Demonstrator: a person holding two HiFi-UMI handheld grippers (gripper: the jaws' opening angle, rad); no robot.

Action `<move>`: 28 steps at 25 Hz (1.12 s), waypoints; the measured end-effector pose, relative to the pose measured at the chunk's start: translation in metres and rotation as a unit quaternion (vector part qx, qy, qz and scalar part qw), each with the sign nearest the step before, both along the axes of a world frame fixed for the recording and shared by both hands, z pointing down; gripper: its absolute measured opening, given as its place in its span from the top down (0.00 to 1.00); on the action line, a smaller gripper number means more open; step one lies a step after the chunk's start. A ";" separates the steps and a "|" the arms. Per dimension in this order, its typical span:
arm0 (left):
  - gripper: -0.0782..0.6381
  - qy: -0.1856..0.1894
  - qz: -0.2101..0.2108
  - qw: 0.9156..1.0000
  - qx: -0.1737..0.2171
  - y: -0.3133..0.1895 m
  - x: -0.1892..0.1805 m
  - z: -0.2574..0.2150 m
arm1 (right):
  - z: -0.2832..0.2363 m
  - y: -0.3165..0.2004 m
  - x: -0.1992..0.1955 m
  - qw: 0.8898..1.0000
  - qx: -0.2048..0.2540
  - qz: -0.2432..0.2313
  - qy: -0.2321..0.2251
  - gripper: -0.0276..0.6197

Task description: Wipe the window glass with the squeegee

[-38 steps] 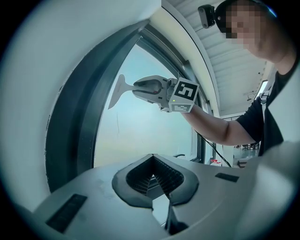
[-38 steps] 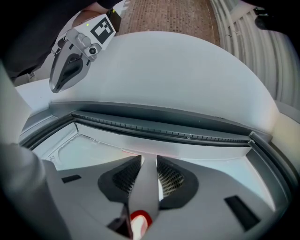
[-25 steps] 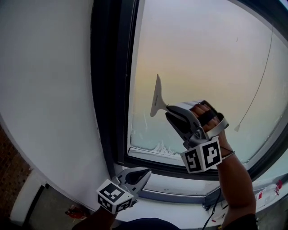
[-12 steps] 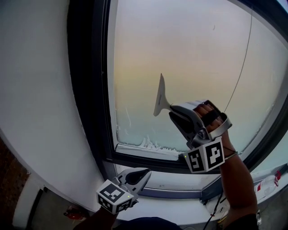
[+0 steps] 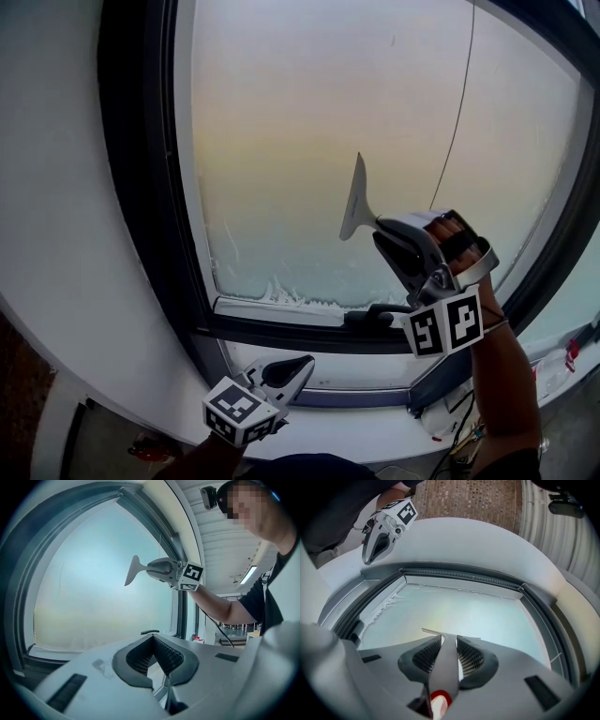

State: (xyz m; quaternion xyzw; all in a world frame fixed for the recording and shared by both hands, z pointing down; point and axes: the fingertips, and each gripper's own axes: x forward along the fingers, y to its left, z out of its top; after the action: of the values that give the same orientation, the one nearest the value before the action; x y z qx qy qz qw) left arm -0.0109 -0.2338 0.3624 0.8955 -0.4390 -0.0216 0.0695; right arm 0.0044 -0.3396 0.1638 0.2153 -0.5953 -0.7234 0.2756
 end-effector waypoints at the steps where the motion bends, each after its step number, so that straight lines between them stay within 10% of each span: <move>1: 0.89 -0.005 0.004 1.000 -0.003 0.000 0.005 0.003 | 0.000 -0.002 0.009 1.000 0.000 0.007 0.001 0.81; 12: 0.89 -0.009 0.021 1.000 0.013 -0.010 0.041 0.014 | -0.004 -0.023 0.081 0.998 -0.006 0.065 0.007 0.81; 28: 0.89 0.001 0.017 1.000 0.001 -0.017 0.025 0.021 | 0.007 -0.007 0.063 0.999 -0.008 0.051 -0.002 0.81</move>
State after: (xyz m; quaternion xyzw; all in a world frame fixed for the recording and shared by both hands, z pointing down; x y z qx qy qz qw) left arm 0.0146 -0.2504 0.3839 0.9031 -0.4232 -0.0222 0.0694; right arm 0.0679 -0.3471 0.1707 0.2445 -0.5903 -0.7031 0.3122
